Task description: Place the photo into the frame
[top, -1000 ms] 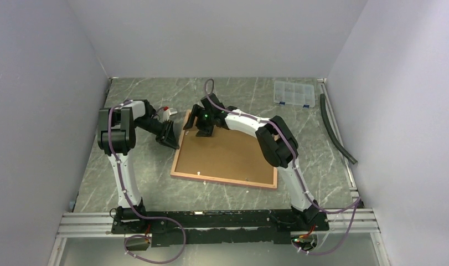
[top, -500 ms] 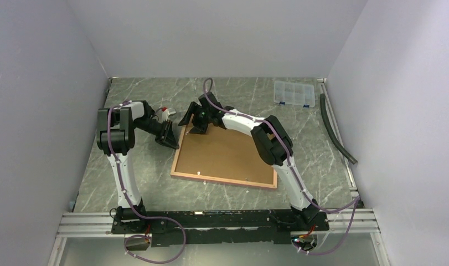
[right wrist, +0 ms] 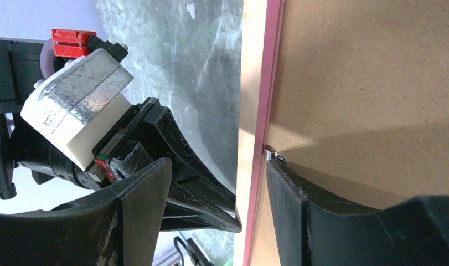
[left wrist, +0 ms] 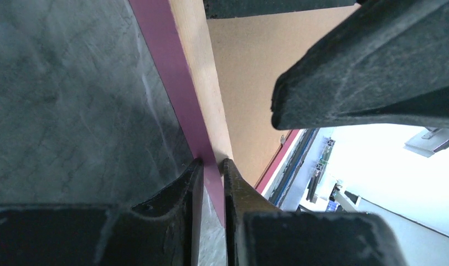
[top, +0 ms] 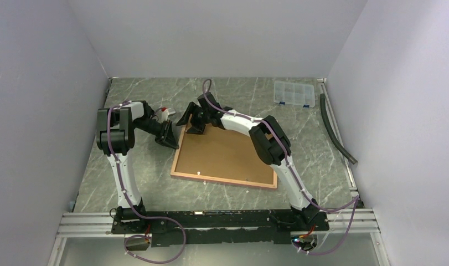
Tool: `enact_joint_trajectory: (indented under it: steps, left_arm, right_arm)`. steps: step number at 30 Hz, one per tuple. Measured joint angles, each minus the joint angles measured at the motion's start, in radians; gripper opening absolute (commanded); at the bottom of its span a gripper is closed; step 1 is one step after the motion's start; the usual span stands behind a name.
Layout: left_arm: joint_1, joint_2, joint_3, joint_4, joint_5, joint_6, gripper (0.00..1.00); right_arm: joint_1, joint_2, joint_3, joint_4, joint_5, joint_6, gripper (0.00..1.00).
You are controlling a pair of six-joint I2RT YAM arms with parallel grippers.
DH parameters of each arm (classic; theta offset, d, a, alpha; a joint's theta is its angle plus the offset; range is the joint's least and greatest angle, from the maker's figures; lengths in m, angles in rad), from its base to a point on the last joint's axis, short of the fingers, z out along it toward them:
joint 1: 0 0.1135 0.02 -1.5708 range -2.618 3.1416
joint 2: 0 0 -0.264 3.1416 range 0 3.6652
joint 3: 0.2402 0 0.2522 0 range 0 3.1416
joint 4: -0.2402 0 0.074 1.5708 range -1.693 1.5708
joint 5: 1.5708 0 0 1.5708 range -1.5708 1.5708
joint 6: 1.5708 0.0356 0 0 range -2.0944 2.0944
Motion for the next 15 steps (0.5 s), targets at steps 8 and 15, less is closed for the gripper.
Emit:
enact_joint_trajectory:
  steps: [8, 15]
  left_arm:
    - [0.001, 0.0, 0.0, -0.002, 0.0, 0.0, 0.15]
    - [0.01, 0.0, 0.008, -0.019, 0.003, 0.012, 0.28]
  right_arm:
    - [0.001, 0.01, 0.008, 0.008, -0.004, 0.013, 0.69]
    - [0.005, -0.04, -0.062, 0.042, -0.011, -0.042, 0.77]
